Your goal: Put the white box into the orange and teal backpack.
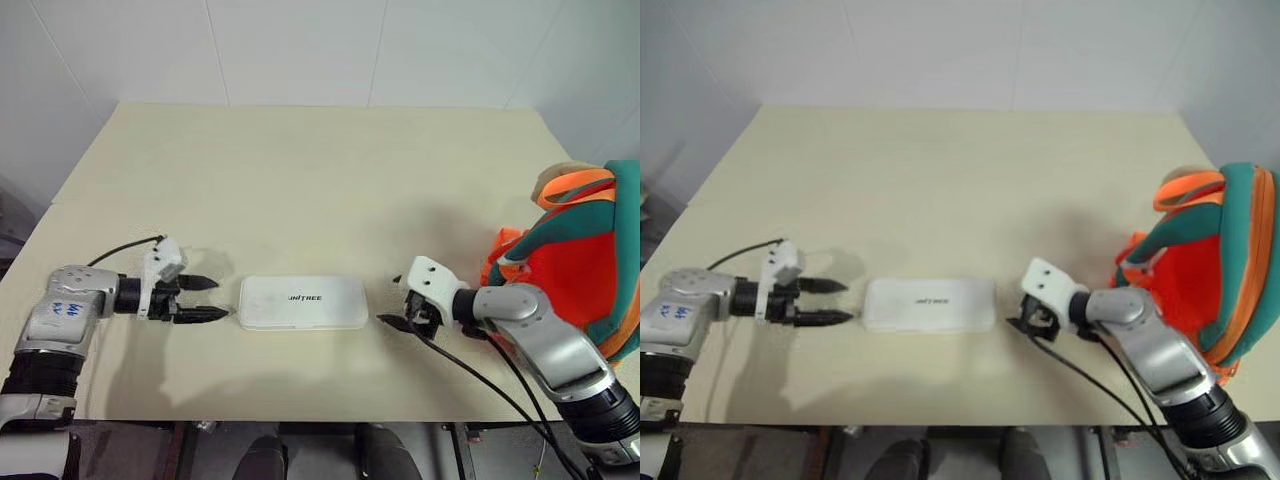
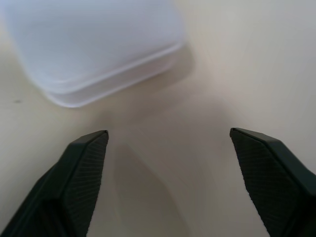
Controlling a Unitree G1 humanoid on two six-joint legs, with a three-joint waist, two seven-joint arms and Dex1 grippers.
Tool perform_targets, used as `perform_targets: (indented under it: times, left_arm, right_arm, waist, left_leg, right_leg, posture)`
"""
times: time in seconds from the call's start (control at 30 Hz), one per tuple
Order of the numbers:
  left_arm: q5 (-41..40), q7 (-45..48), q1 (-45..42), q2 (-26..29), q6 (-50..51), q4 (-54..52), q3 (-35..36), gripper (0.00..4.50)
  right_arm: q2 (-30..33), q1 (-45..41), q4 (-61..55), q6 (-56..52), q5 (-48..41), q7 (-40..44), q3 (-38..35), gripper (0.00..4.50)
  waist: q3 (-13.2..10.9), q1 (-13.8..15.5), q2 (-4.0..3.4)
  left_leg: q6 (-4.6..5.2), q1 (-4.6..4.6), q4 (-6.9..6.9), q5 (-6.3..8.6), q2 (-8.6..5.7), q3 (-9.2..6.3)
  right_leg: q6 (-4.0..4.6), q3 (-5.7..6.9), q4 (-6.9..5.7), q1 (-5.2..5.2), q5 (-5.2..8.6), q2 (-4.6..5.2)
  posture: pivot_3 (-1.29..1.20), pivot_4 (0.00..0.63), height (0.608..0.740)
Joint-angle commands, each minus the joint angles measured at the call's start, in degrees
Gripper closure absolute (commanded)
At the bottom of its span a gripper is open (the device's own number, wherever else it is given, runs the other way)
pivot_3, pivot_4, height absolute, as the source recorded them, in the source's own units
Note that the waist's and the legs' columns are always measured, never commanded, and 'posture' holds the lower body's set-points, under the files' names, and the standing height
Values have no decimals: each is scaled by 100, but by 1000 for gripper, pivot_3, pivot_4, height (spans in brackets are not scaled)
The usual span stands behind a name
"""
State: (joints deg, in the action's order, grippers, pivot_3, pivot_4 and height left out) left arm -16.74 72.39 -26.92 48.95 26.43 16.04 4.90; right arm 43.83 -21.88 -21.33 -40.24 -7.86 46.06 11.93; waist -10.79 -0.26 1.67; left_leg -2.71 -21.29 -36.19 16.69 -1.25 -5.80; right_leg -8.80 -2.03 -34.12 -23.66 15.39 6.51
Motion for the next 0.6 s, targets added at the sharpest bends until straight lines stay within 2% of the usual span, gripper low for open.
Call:
perform_targets:
  times: [0.03, 0.3, 0.53, 0.6]
  left_arm:
    - [-467, -161, -132, 85, 316, -245, 532, 26]
    - [-1028, -407, 100, -7, 837, -390, 963, 26]
    - [-1650, -785, 311, -265, 1642, -661, 1232, 26]
    - [-1857, -1033, 463, -397, 2177, -864, 1232, 26]
  right_arm:
    - [79, -117, -115, 76, -57, 23, -278, 0]
    - [-26, -289, 269, 297, 106, -111, -227, 0]
    - [-200, -365, 478, 498, 280, -213, -88, 0]
    - [-305, -370, 456, 556, 284, -182, -10, 0]
  waist:
    - [0, -5, 0]
    - [-1, -2, -1]
    - [-1, -2, -1]
    - [-1, -5, -1]
  left_leg:
    - [0, 0, 0, 0, 0, 0]
    - [2, -3, 2, 2, 0, 1]
    - [1, -3, 1, 1, 1, 1]
    - [1, -2, 0, 1, 1, 1]
  right_leg:
    - [0, 0, -6, 0, 0, 0]
    - [0, 0, -1, 0, 0, 0]
    - [0, 0, -2, 0, 0, 0]
    - [0, 0, -2, 0, 0, 1]
  posture:
    - [0, 150, 740]
    - [0, 150, 740]
    - [0, 150, 740]
    - [0, 150, 740]
